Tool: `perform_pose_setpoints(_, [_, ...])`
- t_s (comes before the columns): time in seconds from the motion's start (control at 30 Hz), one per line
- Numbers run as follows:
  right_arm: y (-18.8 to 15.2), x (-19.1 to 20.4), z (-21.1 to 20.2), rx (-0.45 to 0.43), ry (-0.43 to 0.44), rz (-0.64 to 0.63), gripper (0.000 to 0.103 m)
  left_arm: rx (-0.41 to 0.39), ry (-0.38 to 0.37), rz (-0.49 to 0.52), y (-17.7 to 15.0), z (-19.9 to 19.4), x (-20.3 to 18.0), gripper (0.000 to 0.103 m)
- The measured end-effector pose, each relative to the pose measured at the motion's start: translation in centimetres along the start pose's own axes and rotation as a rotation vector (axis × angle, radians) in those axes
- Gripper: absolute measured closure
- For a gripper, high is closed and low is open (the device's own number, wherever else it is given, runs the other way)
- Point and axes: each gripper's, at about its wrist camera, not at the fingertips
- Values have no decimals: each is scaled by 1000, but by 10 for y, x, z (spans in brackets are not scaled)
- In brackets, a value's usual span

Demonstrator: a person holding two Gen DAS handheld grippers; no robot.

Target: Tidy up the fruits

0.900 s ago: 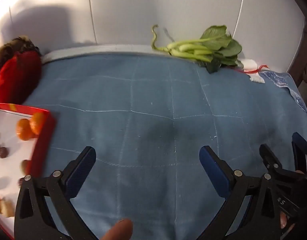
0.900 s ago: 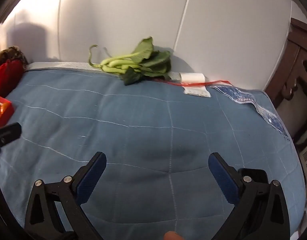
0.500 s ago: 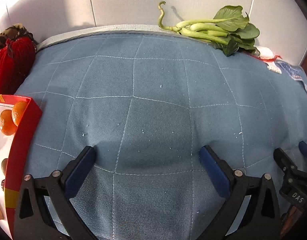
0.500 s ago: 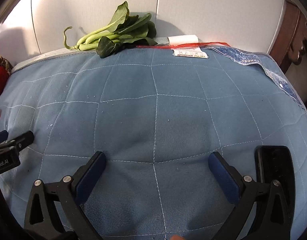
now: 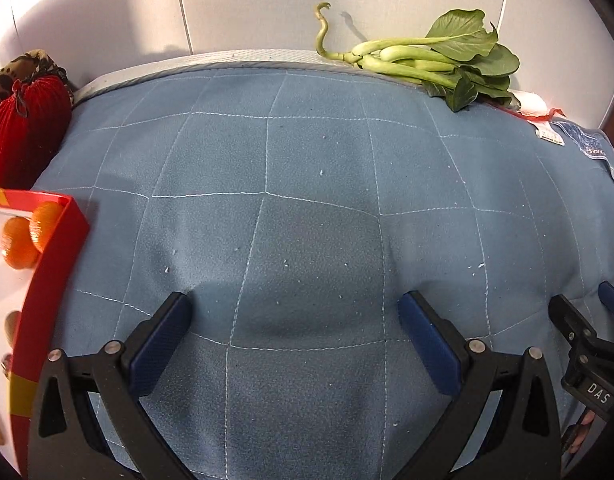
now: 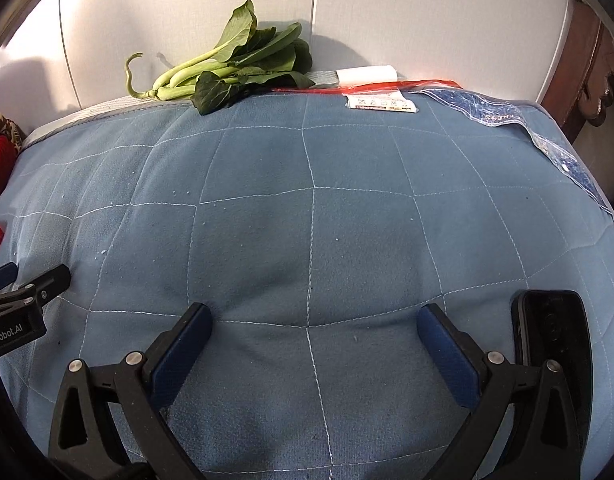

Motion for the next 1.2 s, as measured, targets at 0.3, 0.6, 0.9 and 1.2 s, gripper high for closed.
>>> perform_pose_setpoints(0.3, [3, 1, -1, 9, -4, 2, 1, 6, 3, 10, -4, 1, 3, 0])
perform_pose_setpoints(0.6, [4, 0, -1, 10, 4, 6, 1, 1, 15, 3, -2, 1, -1, 0])
perform_pose_setpoints(0.9, [3, 0, -1, 11, -2, 3, 1, 5, 15, 1, 0, 1, -1, 0])
perform_pose_setpoints(1.2, [3, 0, -1, 12, 0, 2, 1, 6, 15, -1, 1, 1, 0, 0])
Point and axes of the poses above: each gripper's, at about its wrist camera, not at the fingertips, and z roughly the way its jaws point, x to its left, y to its top, and after that the axes turned 13 degrees about x, right-handed
